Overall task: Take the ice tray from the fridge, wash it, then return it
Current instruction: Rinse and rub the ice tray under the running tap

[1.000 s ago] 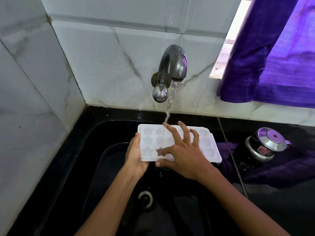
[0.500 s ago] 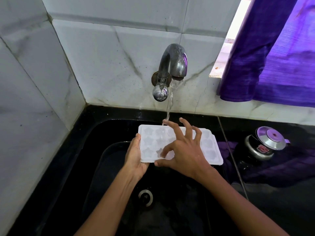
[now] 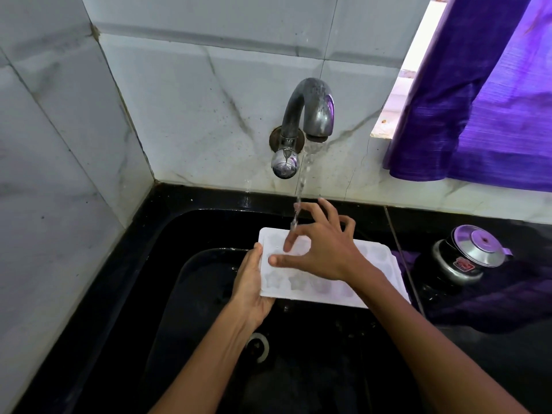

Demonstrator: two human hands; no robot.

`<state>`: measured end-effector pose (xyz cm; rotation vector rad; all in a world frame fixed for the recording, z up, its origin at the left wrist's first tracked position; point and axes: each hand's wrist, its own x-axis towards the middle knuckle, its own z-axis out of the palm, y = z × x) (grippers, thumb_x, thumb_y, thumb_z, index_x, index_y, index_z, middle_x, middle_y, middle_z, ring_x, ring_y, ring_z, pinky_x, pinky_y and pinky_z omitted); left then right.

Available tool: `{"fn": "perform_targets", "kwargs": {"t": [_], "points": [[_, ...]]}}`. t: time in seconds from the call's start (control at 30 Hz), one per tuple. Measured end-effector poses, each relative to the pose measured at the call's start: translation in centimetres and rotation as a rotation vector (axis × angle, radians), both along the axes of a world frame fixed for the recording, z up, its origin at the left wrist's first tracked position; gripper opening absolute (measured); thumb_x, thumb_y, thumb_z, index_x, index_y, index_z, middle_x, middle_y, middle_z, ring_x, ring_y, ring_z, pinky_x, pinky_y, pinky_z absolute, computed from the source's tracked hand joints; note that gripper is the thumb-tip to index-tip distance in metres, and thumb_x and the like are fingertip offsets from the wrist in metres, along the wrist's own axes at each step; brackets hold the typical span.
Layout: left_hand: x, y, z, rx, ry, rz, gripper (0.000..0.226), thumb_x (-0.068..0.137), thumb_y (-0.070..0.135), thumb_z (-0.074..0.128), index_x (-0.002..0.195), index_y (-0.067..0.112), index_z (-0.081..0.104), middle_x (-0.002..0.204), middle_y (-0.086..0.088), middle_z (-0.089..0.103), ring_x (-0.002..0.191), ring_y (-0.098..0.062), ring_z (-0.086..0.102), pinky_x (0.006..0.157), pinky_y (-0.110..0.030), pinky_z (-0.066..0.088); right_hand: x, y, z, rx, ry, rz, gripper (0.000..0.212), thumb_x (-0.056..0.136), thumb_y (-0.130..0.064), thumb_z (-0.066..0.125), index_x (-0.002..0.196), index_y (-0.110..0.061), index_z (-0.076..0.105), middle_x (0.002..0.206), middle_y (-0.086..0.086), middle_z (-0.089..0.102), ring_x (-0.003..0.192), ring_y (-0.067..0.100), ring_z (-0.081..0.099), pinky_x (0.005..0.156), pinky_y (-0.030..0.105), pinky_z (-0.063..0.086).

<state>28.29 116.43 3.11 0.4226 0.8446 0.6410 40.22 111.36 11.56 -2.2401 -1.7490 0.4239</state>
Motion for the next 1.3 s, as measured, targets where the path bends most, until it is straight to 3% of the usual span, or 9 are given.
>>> {"fn": "perform_targets", "kwargs": {"t": [0.2,0.37,0.53,0.63,0.83,0.97,1.13,1.2,1.3], "points": [[0.3,-0.5,0.3,-0.037,-0.149,-0.054,0.034,0.101,0.036,0.038,0.108,0.011,0.059,0.061,-0.001,0.066,0.058,-0.015,0.067,0.074,-0.037,0.053,-0.1,1.7,-0.9,-0.134,-0.191,0.065,0.041,0.079,-0.069,0.05,0.109,-0.043,0.062,0.157,-0.011,0.003,0.143,0.028,-0.019,0.111,0.057,-0.004],[0.0,-0.2,-0.6,-0.046,-0.135,-0.011,0.047,0.099,0.039,0.043,0.132,0.007,0.052,0.076,-0.006,0.07,0.079,-0.025,0.069,0.092,-0.048,0.05,-0.7,1.9,-0.7,-0.051,-0.275,0.04,0.036,0.076,-0.066,0.058,0.096,-0.038,0.07,0.158,-0.009,0.007,0.143,0.029,-0.014,0.111,0.058,0.0],[-0.1,-0.2,0.1,-0.016,-0.092,-0.011,0.043,0.1,0.037,0.042,0.12,0.003,0.06,0.08,-0.013,0.073,0.072,-0.025,0.071,0.071,-0.039,0.059,-0.7,2.0,-0.5,0.02,-0.282,0.028,0.037,0.072,-0.066,0.062,0.094,-0.039,0.071,0.157,-0.008,0.006,0.143,0.03,-0.012,0.111,0.057,0.003],[0.0,-0.2,0.1,-0.032,-0.117,-0.014,0.04,0.101,0.037,0.037,0.117,0.006,0.059,0.069,-0.006,0.07,0.066,-0.02,0.07,0.082,-0.041,0.052,-0.7,2.1,-0.7,-0.093,-0.256,0.064,0.035,0.083,-0.063,0.052,0.105,-0.04,0.067,0.159,-0.006,-0.005,0.142,0.031,-0.02,0.111,0.057,-0.004],[-0.2,0.0,-0.1,-0.026,-0.09,0.007,0.045,0.099,0.037,0.043,0.126,0.004,0.057,0.096,-0.019,0.071,0.079,-0.029,0.071,0.077,-0.044,0.058,-0.5,2.4,-0.7,0.115,-0.184,-0.013,0.032,0.064,-0.064,0.071,0.08,-0.037,0.074,0.155,-0.012,0.013,0.142,0.026,-0.007,0.11,0.054,0.006],[-0.3,-0.2,0.3,-0.028,-0.069,-0.02,0.041,0.099,0.036,0.042,0.117,0.004,0.06,0.084,-0.016,0.073,0.07,-0.025,0.072,0.063,-0.036,0.06,-0.5,2.2,-0.9,-0.07,-0.138,0.048,0.031,0.079,-0.061,0.06,0.1,-0.041,0.07,0.157,-0.008,-0.003,0.141,0.029,-0.018,0.111,0.055,-0.002],[-0.4,-0.3,-0.1,-0.092,-0.077,-0.025,0.051,0.096,0.044,0.046,0.127,0.004,0.055,0.108,-0.02,0.069,0.099,-0.033,0.066,0.1,-0.052,0.046,-0.8,1.9,-0.8,0.103,-0.175,-0.041,0.028,0.064,-0.058,0.074,0.077,-0.034,0.074,0.153,-0.012,0.019,0.142,0.027,-0.002,0.11,0.052,0.007],[-0.3,-0.1,-0.2,-0.09,-0.067,-0.029,0.054,0.094,0.045,0.049,0.131,0.006,0.055,0.121,-0.024,0.063,0.112,-0.037,0.061,0.104,-0.055,0.041,-0.9,1.6,-0.8,0.175,-0.171,-0.078,0.027,0.061,-0.057,0.076,0.073,-0.033,0.073,0.15,-0.015,0.024,0.141,0.024,0.002,0.108,0.048,0.009],[0.1,0.1,0.5,-0.058,-0.04,-0.012,0.053,0.096,0.042,0.047,0.13,0.002,0.054,0.102,-0.02,0.069,0.101,-0.034,0.066,0.098,-0.053,0.047,-1.4,0.8,-1.0,0.135,-0.146,-0.022,0.024,0.074,-0.057,0.067,0.084,-0.036,0.073,0.154,-0.012,0.014,0.141,0.024,-0.006,0.108,0.047,0.005]]}}
